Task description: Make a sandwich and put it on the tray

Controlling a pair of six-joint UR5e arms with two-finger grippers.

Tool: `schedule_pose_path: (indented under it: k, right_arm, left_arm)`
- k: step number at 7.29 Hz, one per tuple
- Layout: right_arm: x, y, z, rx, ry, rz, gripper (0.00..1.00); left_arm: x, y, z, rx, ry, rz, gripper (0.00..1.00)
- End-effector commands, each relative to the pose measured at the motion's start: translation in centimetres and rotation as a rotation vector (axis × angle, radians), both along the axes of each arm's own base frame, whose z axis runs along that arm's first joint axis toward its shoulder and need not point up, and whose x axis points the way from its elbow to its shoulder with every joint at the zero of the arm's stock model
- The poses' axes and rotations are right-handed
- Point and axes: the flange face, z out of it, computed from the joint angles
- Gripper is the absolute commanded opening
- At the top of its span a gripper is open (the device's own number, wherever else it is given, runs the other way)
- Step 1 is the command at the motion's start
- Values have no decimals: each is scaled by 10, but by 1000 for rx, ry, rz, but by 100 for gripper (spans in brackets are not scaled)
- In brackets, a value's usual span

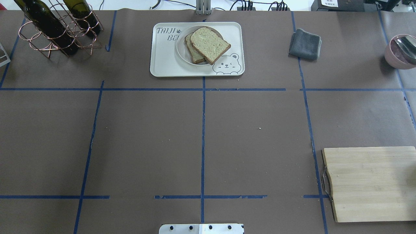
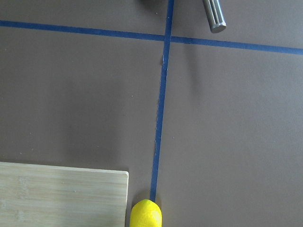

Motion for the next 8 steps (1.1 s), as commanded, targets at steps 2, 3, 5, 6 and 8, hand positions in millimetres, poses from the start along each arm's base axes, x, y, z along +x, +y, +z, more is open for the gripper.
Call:
schedule_pose_path:
  k: [2, 3, 5, 6, 8]
  right_arm:
    - [0, -1, -1, 8, 2, -4, 100]
    - [0, -5, -6, 22, 2, -6, 100]
    - [0, -6, -6, 22, 2, -6, 100]
    - [0, -5, -6, 20, 2, -6, 100]
    - [0, -4, -4, 10, 2, 1, 100]
  left_arm:
    - [1, -1, -1, 1, 1, 1, 100]
    - [2, -1, 1, -3, 2, 4, 100]
    - [2, 0, 1, -6, 7, 4, 100]
    - [2, 0, 0, -5, 7, 4, 100]
    - [2, 2, 3, -12, 7, 2, 100]
